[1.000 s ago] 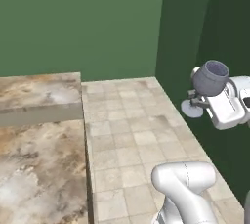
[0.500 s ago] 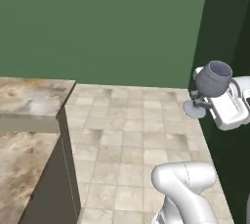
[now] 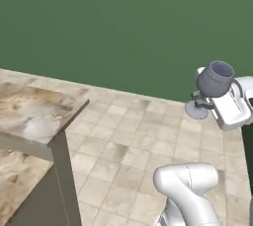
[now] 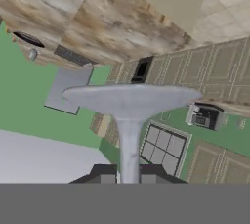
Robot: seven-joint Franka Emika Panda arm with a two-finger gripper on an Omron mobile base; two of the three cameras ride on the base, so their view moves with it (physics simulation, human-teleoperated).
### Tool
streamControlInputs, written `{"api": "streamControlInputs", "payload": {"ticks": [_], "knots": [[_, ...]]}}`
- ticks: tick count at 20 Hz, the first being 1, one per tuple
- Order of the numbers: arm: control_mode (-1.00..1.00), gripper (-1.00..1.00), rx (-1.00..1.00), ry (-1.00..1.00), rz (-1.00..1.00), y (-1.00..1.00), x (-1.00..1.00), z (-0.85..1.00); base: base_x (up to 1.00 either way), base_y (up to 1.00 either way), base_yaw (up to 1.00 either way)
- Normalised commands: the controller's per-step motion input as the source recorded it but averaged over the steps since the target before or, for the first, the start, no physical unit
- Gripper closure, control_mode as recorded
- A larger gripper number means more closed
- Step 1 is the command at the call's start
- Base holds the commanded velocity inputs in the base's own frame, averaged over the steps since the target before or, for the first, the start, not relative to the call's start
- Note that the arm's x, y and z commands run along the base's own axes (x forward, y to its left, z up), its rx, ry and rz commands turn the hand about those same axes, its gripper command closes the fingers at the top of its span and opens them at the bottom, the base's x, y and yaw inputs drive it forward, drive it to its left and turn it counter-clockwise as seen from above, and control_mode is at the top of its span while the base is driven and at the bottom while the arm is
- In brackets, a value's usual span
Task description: Retrieve the wine glasses from the counter and place one next to each plate.
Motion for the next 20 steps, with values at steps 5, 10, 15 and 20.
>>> {"api": "streamControlInputs", "payload": {"ticks": [5, 10, 15, 20], "knots": [[1.0, 1.0, 0.0, 0.0, 0.0, 0.0, 0.0, 0.0, 1.0, -0.73, 0.49], [1.0, 1.0, 0.0, 0.0, 0.0, 0.0, 0.0, 0.0, 1.0, -0.95, 0.46], [1.0, 1.0, 0.0, 0.0, 0.0, 0.0, 0.0, 0.0, 1.0, -0.85, 0.5], [1.0, 1.0, 0.0, 0.0, 0.0, 0.0, 0.0, 0.0, 1.0, -0.92, 0.47]]}}
